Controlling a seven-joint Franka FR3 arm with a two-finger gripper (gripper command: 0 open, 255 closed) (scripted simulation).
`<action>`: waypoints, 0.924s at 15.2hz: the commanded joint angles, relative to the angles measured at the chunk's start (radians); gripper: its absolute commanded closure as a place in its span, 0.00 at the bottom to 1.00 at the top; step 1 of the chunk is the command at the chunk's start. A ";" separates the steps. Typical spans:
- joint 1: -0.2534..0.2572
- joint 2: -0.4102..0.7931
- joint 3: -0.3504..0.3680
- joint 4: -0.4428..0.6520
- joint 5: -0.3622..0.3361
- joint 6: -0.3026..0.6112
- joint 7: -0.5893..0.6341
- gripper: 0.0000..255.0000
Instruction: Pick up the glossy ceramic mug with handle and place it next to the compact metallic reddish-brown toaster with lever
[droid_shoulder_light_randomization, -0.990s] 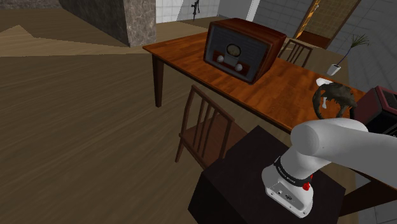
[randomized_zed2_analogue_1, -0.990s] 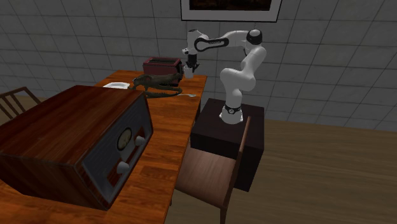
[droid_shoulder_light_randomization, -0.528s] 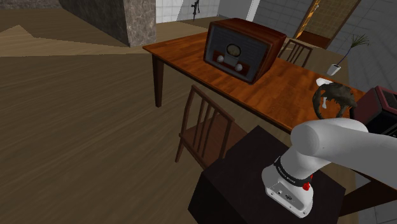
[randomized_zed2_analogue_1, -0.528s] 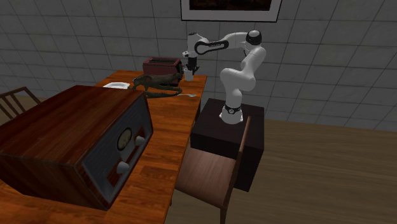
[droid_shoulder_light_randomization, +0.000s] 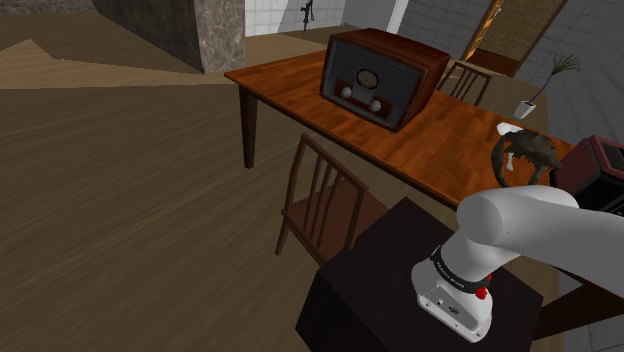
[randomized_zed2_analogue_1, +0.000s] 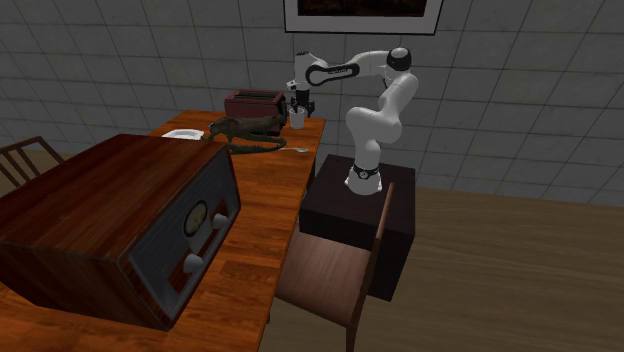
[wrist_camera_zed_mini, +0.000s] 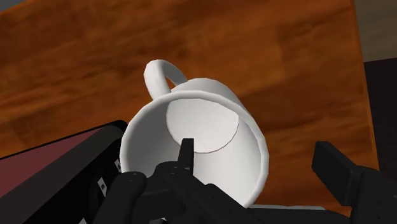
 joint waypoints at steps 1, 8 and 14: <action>0.000 0.000 0.000 0.000 0.000 0.000 0.000 0.00; -0.018 0.025 0.100 0.043 0.078 -0.077 -0.023 0.00; -0.018 0.025 0.100 0.043 0.078 -0.077 -0.023 0.00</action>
